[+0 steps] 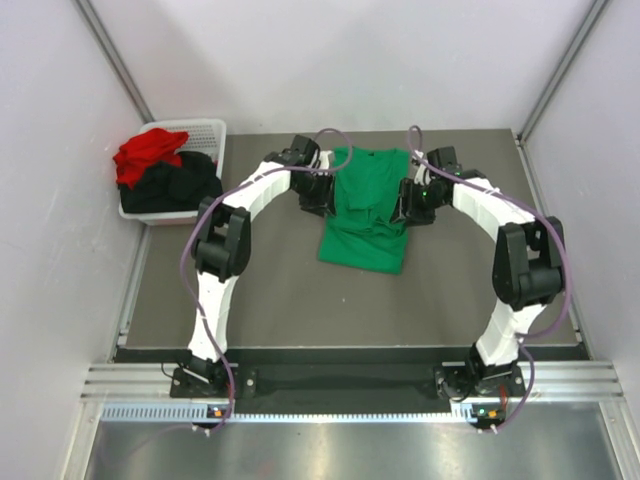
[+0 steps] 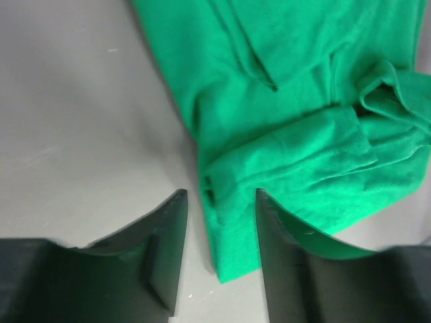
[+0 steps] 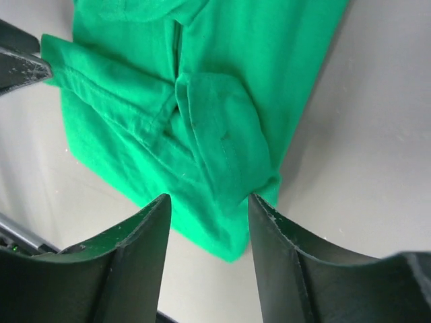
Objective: Fold and stack the t-shirts
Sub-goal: Fold the tshirt
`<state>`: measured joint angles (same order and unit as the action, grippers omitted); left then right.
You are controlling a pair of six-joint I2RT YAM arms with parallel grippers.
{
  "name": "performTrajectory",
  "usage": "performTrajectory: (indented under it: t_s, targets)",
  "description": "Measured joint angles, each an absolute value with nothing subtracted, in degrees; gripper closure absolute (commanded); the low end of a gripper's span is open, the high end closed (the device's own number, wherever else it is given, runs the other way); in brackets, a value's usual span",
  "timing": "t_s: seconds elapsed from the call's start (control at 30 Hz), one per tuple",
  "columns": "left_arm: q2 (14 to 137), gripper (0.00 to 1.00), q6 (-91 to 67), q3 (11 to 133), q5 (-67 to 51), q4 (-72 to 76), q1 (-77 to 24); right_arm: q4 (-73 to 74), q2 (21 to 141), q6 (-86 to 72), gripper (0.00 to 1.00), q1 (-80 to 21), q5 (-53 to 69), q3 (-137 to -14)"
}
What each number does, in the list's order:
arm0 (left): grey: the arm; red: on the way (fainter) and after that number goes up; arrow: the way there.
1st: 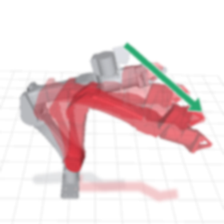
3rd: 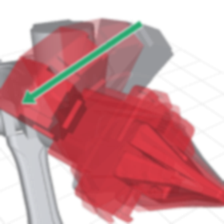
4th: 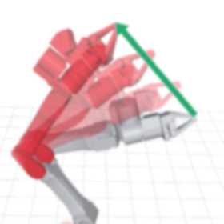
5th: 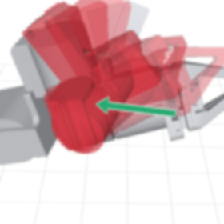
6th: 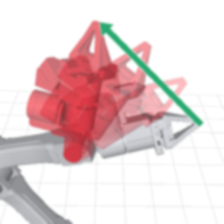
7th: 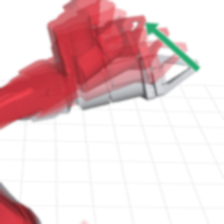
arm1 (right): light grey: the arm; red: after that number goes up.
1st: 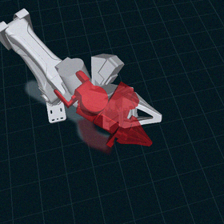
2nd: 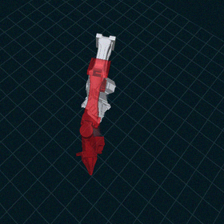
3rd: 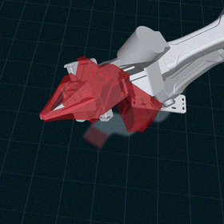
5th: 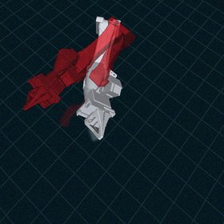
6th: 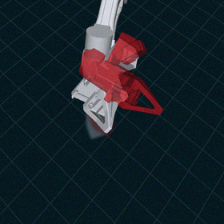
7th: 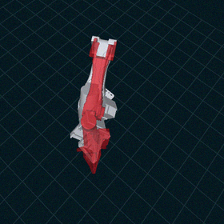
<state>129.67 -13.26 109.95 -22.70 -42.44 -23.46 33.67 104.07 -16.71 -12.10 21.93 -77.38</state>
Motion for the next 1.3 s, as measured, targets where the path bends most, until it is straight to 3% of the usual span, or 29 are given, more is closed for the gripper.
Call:
performTrajectory:
  t_s: [0.2,0.43,0.63,1.3]
  targets:
    - [122.9,0.47,-13.1,105.2,-20.6,-42.5,-22.3,34.7,93.8,-17.1,0.51,-10.3,22.0,-67.7]
    - [112.6,0.5,-14.0,90.6,-31.2,-42.9,-21.0,35.2,88.8,-19.7,0.52,-11.8,24.9,-53.5]
    - [116.6,0.5,-16.4,83.9,-36.9,-43.3,-20.4,33.8,93.1,-20.7,0.53,-13.9,25.8,-53.9]
    - [121.9,0.52,-19.4,84.3,-40.6,-41.4,-19.4,32.5,99.8,-21.9,0.55,-14.2,25.6,-57.6]
